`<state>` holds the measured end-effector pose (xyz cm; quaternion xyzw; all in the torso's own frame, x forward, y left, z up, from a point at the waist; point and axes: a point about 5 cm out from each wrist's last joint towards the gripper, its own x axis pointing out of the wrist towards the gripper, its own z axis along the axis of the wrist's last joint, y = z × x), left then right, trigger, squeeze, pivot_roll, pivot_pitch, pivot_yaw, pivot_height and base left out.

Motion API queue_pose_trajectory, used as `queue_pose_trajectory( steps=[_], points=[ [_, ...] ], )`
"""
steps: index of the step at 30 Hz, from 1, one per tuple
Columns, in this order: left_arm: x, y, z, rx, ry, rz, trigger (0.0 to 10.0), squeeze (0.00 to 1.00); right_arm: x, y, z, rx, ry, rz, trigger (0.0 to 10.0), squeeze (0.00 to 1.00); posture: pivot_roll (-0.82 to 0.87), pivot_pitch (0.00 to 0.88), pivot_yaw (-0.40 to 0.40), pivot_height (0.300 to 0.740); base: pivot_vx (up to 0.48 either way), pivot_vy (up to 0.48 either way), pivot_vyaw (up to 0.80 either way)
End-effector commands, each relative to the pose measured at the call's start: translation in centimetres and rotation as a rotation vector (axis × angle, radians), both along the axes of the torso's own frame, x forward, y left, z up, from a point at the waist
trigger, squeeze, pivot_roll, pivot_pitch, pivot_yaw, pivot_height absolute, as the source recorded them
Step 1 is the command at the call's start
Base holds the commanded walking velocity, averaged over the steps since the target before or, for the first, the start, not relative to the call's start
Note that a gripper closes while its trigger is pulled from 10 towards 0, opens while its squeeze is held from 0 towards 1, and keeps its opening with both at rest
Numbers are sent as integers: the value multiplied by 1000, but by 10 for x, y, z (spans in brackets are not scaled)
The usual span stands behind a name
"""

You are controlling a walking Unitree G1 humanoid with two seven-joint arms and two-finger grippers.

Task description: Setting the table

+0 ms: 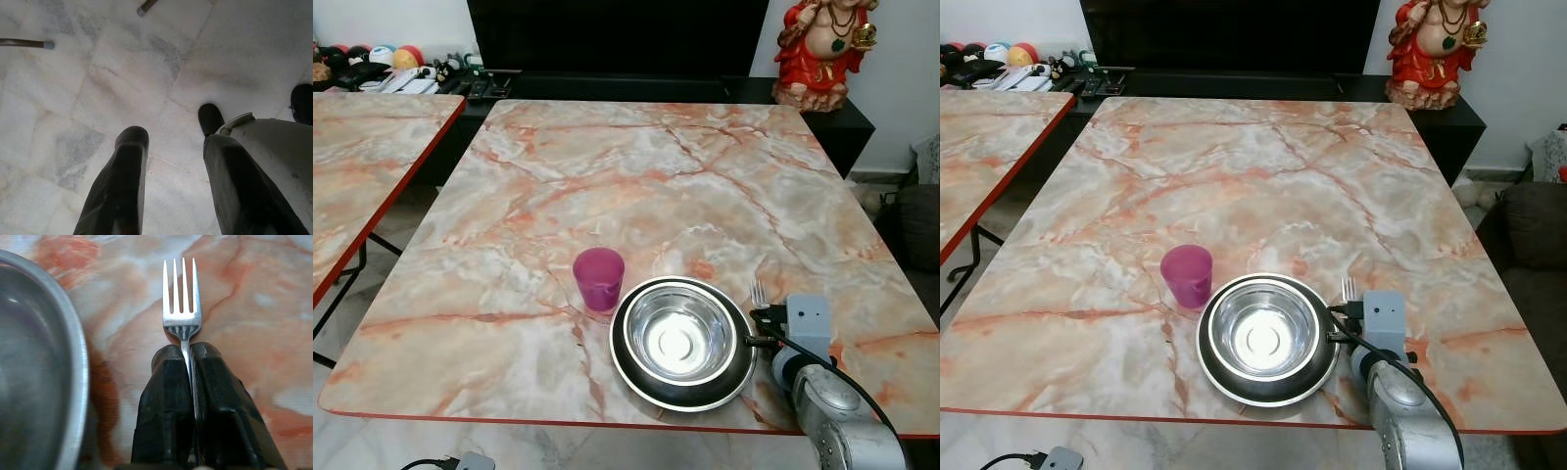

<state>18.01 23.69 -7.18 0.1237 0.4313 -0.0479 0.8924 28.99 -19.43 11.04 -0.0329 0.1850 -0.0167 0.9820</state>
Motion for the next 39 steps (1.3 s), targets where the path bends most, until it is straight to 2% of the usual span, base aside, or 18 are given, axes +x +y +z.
queue_pose_trajectory(
  steps=[1,17,36,37,38,39],
  points=[
    [-9,2,-5,5,45,10,10000,0,1,0,-2,-28,-3,10,10000,0,-74,154,7,740,0,0,0],
    [-10,2,-5,3,46,12,10000,0,11,3,-2,-62,-55,18,10000,0,-65,158,8,740,0,0,0],
    [-10,3,-5,11,42,13,10000,0,14,6,-9,-33,-64,14,10000,0,-56,159,10,740,0,0,0],
    [-10,4,-5,11,43,12,10000,0,14,7,-8,-30,-67,16,10000,380,-58,159,10,740,0,0,0],
    [-10,4,-5,11,43,12,10000,0,14,7,-8,-30,-68,16,10000,380,-58,159,10,740,0,0,0],
    [-10,4,-5,11,44,12,10000,0,14,7,-9,-30,-68,16,10000,490,-58,159,10,740,0,0,0]
  ],
)
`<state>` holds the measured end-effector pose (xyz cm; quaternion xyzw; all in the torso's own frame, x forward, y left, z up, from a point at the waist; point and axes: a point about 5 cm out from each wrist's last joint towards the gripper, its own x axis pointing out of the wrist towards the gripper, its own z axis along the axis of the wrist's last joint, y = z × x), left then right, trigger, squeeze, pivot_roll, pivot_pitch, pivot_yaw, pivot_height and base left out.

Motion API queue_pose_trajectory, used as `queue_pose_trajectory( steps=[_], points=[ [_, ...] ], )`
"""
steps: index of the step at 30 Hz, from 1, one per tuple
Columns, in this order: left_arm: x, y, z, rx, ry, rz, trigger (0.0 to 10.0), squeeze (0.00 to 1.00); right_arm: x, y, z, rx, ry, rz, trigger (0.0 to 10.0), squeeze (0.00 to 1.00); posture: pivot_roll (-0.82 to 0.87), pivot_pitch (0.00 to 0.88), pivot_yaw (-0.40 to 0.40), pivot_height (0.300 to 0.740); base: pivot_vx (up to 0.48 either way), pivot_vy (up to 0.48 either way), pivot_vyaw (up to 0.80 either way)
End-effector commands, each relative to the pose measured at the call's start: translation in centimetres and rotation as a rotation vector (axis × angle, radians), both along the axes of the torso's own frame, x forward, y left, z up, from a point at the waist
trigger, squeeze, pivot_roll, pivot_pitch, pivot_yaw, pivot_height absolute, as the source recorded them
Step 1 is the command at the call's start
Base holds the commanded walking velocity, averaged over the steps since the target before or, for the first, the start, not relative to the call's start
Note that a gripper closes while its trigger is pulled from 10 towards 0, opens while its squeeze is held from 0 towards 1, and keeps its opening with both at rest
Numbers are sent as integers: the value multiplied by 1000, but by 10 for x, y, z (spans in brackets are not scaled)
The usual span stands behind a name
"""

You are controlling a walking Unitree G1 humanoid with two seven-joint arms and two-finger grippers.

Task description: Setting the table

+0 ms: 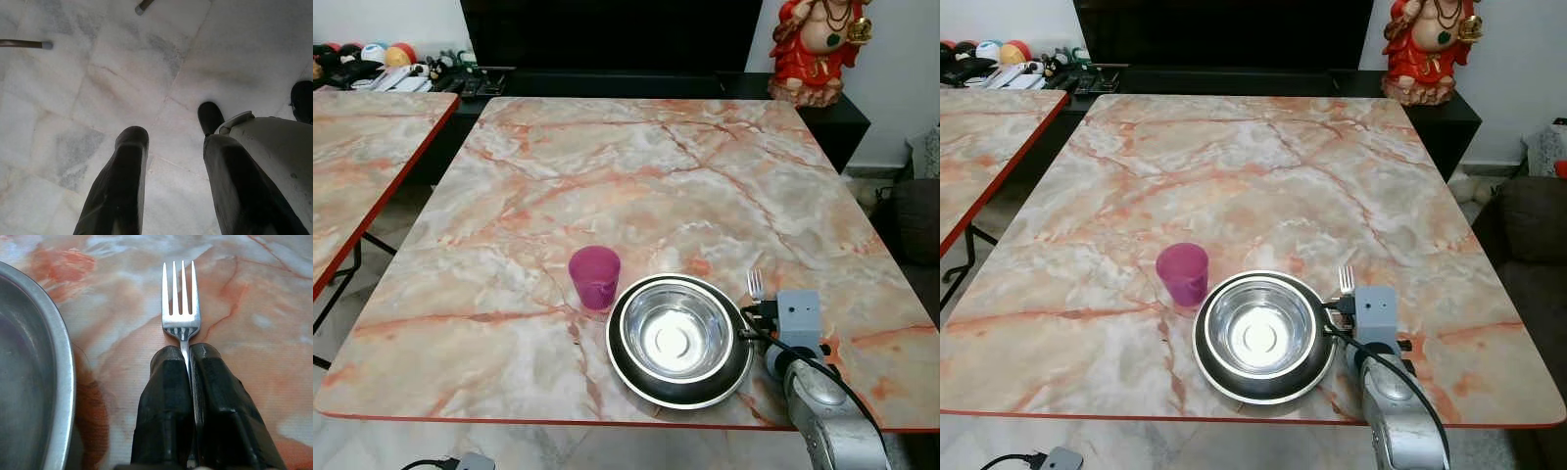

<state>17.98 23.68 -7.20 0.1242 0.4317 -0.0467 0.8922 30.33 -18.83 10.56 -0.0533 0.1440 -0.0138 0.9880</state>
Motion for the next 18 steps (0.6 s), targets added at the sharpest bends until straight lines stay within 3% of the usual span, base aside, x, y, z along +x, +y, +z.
queue_pose_trajectory(
  steps=[1,12,14,18],
  points=[
    [-10,3,-4,9,44,10,10000,0,0,1,-5,8,17,0,10000,482,-55,158,9,740,0,0,0],
    [-10,5,-4,17,50,2,10000,0,-1,3,-9,5,24,1,10000,494,-50,152,19,740,0,0,0],
    [-10,6,-4,19,47,2,10000,0,-2,4,-10,7,25,2,10000,596,-44,151,19,740,0,0,0],
    [-8,6,-3,20,43,3,10000,0,-1,4,-10,7,26,6,10000,651,-44,151,15,740,0,0,0]
  ],
)
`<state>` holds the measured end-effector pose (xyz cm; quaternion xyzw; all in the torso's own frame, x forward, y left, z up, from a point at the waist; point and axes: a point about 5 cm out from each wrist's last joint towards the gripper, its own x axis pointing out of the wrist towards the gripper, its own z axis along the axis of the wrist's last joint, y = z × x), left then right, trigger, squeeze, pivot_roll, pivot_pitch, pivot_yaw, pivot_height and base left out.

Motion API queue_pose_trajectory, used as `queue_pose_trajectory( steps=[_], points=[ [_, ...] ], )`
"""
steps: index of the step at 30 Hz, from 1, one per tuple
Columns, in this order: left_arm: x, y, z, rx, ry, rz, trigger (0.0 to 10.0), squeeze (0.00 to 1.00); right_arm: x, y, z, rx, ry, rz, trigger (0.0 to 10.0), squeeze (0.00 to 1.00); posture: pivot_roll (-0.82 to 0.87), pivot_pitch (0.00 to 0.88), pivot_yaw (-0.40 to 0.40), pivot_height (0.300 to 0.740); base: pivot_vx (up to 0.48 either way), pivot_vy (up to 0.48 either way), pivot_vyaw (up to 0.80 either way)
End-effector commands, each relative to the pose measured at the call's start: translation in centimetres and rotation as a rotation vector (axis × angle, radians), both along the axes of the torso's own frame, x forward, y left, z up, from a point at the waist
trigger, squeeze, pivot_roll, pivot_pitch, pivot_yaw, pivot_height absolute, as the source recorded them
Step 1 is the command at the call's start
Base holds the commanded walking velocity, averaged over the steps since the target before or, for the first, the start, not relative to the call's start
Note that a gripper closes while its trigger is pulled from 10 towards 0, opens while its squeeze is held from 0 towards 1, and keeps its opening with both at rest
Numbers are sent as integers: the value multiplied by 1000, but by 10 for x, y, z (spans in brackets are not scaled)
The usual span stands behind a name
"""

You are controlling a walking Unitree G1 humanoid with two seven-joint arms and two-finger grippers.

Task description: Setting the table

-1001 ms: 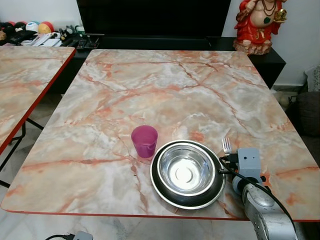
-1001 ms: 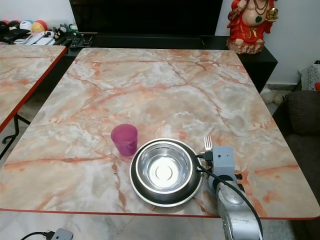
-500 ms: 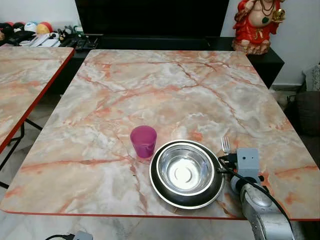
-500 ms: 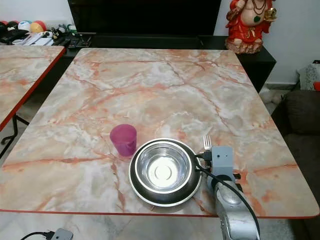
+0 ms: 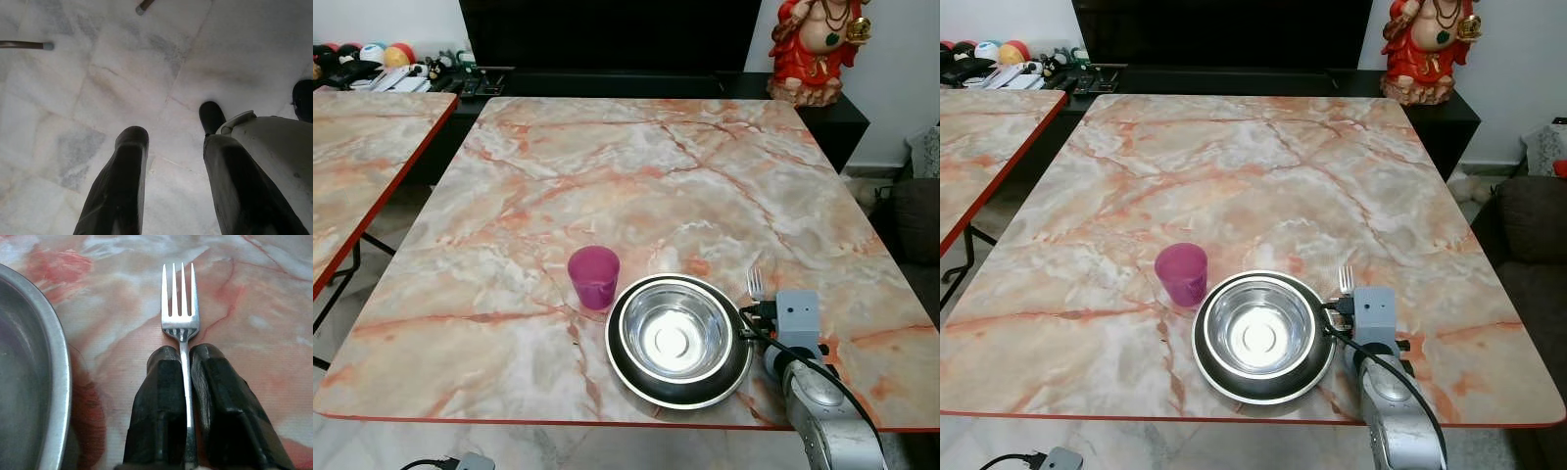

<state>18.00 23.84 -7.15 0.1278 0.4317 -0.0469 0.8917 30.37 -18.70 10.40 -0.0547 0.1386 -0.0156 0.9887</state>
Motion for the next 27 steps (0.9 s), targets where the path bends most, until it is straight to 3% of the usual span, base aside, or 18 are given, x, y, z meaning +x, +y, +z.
queue_pose_trajectory(
  steps=[1,7,11,12,13,14,27],
  points=[
    [-9,4,-4,13,42,6,10000,0,-2,2,-9,9,37,9,10000,659,-44,150,14,740,0,0,0],
    [-11,1,-6,9,48,3,10000,0,-1,1,-8,4,35,5,10000,651,-48,149,10,740,0,0,0],
    [-13,1,-7,8,52,4,10000,0,-1,0,-7,2,30,3,10000,592,-49,148,9,740,0,0,0],
    [-13,1,-7,8,52,5,10000,0,-1,0,-7,2,29,3,10000,471,-49,148,9,740,0,0,0],
    [-12,1,-6,9,52,6,10000,0,0,0,-6,2,26,2,10000,118,-49,148,7,740,0,0,0],
    [-12,1,-6,9,52,6,10000,0,0,0,-6,2,26,2,10000,0,-49,148,7,740,0,0,0],
    [-6,-2,-4,6,40,1,10000,0,7,-5,8,-15,-17,-6,10000,0,-60,161,14,740,0,0,0]
  ],
)
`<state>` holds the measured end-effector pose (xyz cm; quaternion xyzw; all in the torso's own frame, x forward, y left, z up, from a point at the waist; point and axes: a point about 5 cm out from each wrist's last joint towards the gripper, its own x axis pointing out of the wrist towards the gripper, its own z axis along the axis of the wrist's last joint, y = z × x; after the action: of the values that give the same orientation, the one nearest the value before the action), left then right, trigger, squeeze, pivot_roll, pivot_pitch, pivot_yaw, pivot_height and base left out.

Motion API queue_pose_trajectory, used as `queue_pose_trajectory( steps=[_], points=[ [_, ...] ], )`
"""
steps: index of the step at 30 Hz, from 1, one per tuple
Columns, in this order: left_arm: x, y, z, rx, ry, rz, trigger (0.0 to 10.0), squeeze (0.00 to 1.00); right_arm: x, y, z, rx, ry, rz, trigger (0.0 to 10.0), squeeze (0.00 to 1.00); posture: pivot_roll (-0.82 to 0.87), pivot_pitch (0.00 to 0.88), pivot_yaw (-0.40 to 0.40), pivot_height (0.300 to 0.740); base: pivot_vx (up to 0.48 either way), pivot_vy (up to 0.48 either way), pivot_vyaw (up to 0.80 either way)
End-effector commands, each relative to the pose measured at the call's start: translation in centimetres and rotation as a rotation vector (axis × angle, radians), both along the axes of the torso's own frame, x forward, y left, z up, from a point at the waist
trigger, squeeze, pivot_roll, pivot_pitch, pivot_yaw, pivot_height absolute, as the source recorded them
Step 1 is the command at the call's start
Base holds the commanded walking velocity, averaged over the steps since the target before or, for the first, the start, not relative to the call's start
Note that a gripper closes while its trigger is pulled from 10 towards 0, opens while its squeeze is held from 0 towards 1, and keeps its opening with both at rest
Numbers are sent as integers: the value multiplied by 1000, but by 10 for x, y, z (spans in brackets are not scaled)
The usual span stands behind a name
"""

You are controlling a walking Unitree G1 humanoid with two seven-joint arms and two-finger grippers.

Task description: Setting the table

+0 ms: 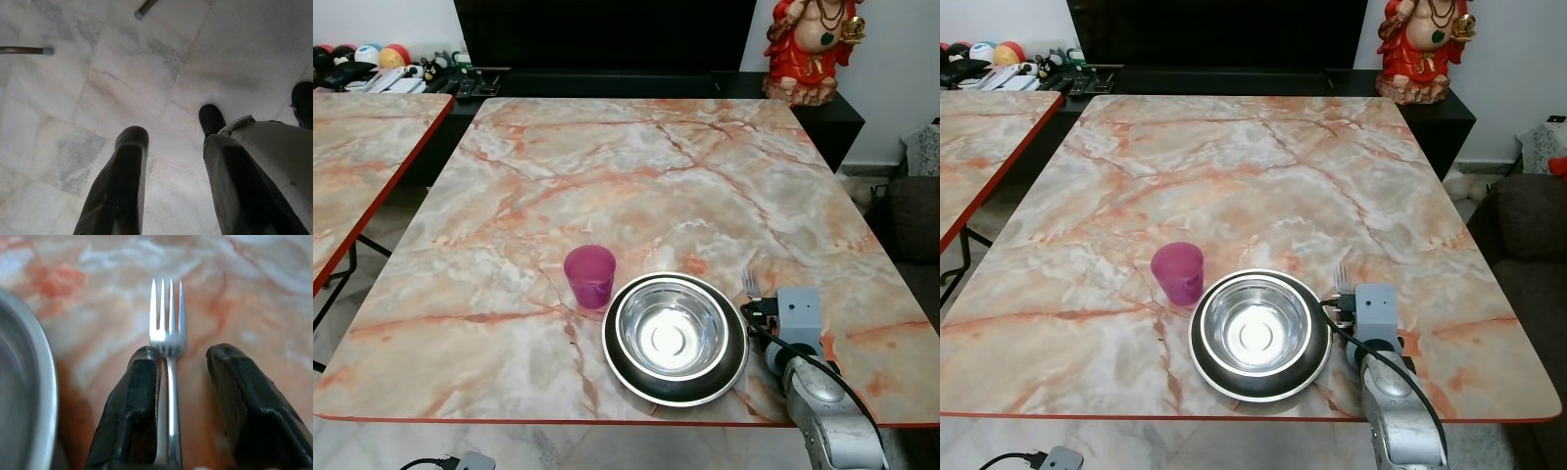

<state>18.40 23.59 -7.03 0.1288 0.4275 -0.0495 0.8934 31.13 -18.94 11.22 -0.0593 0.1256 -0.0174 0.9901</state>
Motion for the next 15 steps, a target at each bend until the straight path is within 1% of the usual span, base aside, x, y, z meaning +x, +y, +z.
queue_pose_trajectory(
  steps=[1,10,15],
  points=[
    [-10,1,-6,8,48,7,10000,0,0,-3,0,-5,7,-6,10000,0,-60,161,14,740,0,0,0],
    [-10,3,-5,12,51,2,10000,0,0,-4,3,-10,-4,-13,10000,0,-58,165,19,740,0,0,0],
    [-10,2,-5,13,51,2,10000,0,1,-6,7,-18,-28,-35,10000,0,-58,163,19,740,0,0,0]
  ],
)
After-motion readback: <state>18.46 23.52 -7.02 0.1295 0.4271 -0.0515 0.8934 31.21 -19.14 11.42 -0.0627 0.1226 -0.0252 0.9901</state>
